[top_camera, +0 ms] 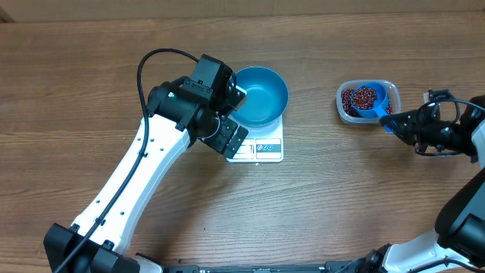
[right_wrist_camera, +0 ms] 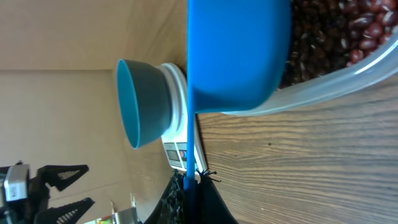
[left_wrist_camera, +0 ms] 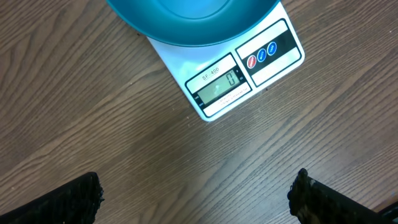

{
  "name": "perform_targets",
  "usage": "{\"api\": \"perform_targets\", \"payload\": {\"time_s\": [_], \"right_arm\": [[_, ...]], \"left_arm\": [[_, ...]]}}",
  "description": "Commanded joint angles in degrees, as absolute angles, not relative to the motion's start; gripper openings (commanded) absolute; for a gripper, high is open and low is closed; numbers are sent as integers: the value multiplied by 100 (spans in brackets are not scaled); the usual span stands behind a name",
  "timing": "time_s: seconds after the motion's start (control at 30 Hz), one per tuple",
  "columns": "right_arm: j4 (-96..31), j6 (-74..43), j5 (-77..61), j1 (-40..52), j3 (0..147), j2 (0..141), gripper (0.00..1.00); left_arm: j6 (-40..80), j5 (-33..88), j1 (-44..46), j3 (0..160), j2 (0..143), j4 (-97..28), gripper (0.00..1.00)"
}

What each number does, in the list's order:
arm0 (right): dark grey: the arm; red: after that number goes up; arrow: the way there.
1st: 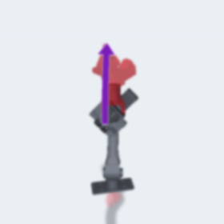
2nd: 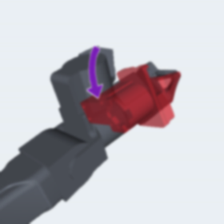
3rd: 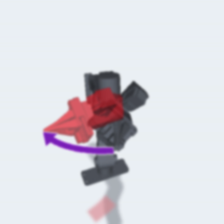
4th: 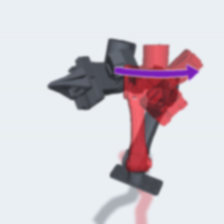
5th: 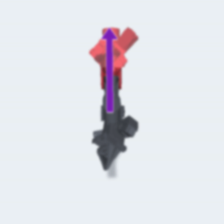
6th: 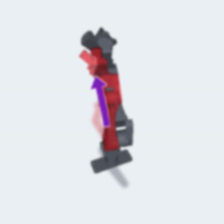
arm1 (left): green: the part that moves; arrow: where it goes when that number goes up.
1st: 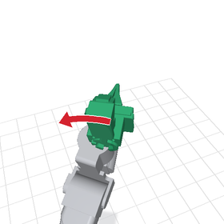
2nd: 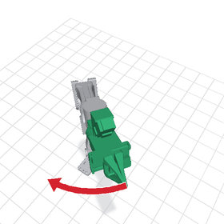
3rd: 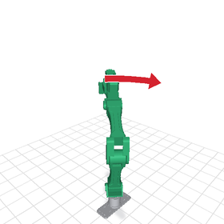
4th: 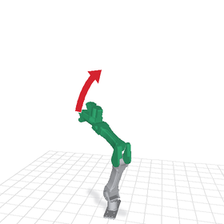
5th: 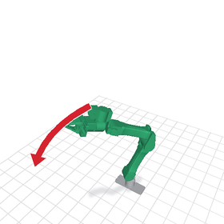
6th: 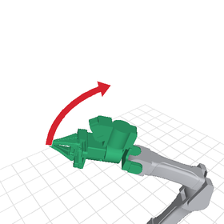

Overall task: Scoop item into bowl and weigh 150g on scale
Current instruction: 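Drag the scoop through the beans and lift it out, right gripper, then carry the filled scoop over the teal bowl and tip it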

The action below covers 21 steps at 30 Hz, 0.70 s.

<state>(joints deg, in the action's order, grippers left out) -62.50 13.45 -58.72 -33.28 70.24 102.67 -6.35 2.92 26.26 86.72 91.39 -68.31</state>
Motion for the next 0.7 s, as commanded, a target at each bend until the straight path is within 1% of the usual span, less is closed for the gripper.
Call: {"api": "perform_targets", "payload": {"time_s": [0.0, 0.2, 0.47, 0.67], "right_arm": [[-6219, 1555, -6298, -3393, 6980, 10259, 4], [-6202, 1557, -6357, -3393, 6980, 10259, 4], [-6206, 1857, -7347, -3391, 6980, 10256, 4], [-6248, 1857, -7472, -3166, 6982, 10248, 4]], "left_arm": [[-598, 296, 2665, 8731, 9063, -6834, 100], [-598, 296, 2665, 8731, 9063, -6834, 100], [-598, 296, 2665, 8731, 9063, -6834, 100], [-598, 298, 2665, 8731, 9063, -6834, 99]]}}
